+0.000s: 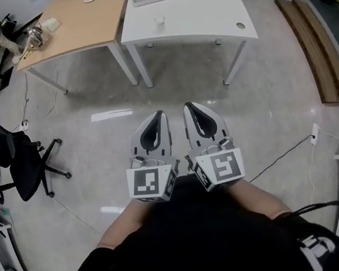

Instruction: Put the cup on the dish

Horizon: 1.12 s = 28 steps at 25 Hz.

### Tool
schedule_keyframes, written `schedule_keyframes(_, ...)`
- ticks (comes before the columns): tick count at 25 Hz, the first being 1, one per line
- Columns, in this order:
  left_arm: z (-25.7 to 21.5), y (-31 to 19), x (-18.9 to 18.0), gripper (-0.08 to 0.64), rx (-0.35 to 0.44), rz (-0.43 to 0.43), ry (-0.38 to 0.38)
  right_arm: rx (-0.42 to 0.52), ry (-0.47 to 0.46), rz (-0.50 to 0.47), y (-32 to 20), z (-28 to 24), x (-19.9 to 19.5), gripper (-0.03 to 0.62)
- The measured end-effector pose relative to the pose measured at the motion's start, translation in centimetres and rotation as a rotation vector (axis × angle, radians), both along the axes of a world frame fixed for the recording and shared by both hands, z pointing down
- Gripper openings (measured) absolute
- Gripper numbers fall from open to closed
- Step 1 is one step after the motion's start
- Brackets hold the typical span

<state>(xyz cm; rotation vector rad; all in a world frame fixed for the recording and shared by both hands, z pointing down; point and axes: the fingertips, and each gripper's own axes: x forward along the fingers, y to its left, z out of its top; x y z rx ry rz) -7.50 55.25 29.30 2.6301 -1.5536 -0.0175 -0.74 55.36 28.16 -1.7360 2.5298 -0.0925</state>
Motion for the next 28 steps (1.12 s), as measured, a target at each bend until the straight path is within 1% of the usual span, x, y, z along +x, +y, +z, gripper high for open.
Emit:
schedule_keyframes(3, -0.3, -2.7, 2.6, 0.006, 0.033, -0.003, 0.015, 0.012, -0.001, -0.030, -2.5, -0.2, 2.5, 0.014)
schedule_keyframes(6, 0.1, -4.1, 3.6, 0.006, 0.036, -0.019, 0.009, 0.016, 0.008, -0.040, -3.8, 0.2, 4.1, 0.014)
schedule_keyframes(11, -0.2, -6.4, 5.0, 0.006, 0.059, -0.020, -0.024, 0.004, 0.019, -0.015, -6.0, 0.7, 6.8, 0.014)
schedule_keyframes(13, -0.3, -7.2, 5.8, 0.006, 0.076, -0.008, -0.043, 0.002, 0.026, -0.014, -6.7, 0.8, 7.2, 0.014)
schedule_keyframes(18, 0.0, -9.1, 7.5, 0.006, 0.085, 0.003, -0.055, 0.032, 0.065, -0.011, -8.6, 0.8, 7.8, 0.014)
schedule_keyframes(21, 0.5, -9.9, 8.2, 0.006, 0.071, 0.017, -0.054, 0.022, 0.081, -0.007, -9.7, 0.9, 7.9, 0.014)
schedule_keyframes(24, 0.5, -10.4, 8.5, 0.006, 0.070, 0.032, -0.055, 0.005, 0.075, 0.000, -10.3, 1.1, 7.9, 0.014)
schedule_keyframes(28, 0.7, -10.6, 8.8, 0.006, 0.061, 0.049, -0.050, -0.015, 0.095, -0.014, -10.5, 1.7, 7.8, 0.014)
